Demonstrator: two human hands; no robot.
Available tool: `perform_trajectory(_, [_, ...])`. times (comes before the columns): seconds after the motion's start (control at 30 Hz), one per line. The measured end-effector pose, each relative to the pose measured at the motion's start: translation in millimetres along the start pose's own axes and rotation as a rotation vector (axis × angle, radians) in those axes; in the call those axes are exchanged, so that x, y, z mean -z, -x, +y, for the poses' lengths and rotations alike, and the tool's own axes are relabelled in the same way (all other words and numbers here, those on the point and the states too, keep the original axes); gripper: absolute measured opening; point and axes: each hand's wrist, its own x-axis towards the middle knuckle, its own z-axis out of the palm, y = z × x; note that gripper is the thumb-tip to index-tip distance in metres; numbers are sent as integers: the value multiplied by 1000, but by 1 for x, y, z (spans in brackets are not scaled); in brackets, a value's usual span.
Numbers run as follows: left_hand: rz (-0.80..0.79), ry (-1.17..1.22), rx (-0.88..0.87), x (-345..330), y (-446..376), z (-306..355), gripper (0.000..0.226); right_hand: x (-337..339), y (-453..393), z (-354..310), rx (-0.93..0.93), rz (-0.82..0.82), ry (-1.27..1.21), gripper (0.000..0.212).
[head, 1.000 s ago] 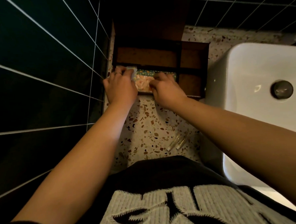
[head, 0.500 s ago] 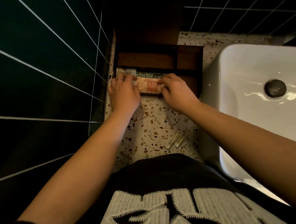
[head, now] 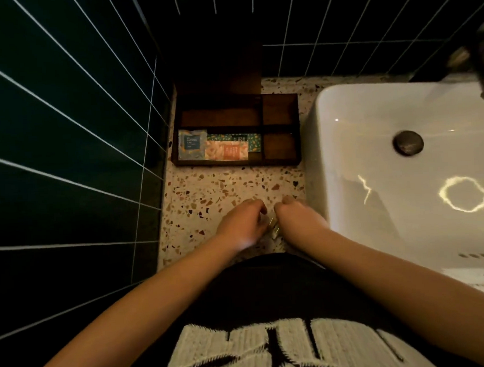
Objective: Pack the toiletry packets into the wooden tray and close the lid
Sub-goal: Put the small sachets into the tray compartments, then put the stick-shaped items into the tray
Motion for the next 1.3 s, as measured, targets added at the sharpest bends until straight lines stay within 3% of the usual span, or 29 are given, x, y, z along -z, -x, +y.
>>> perform_trajectory(0.1, [8, -15, 37, -12, 3, 7, 24, -10, 10, 0, -8, -57, 95, 46])
perform_trajectory(0.23, [18, -54, 80, -22, 8, 7, 20, -19, 13, -1, 41, -41, 206, 40])
perform_trajectory(0.47, [68, -58, 186, -20, 15, -2, 22, -26, 9, 2, 88, 5, 262, 36])
perform_trajectory(0.67, [119, -10, 235, -16, 18, -11, 10, -30, -1, 5, 128, 34, 285, 28])
perform_trajectory(0.77, [164, 78, 261, -14, 18, -13, 8, -31, -4, 5, 127, 40, 191, 21])
perform_trajectory(0.9, [242, 272, 285, -3, 13, -18, 8, -22, -10, 6, 85, 68, -142, 17])
perform_trajectory(1.07, [330, 498, 296, 18, 2, -17, 12, 4, -21, 7, 15, 206, -474, 19])
perform_trajectory(1.3, [402, 631, 272, 55, -22, -5, 48, 58, -43, 9, 15, 354, -633, 19])
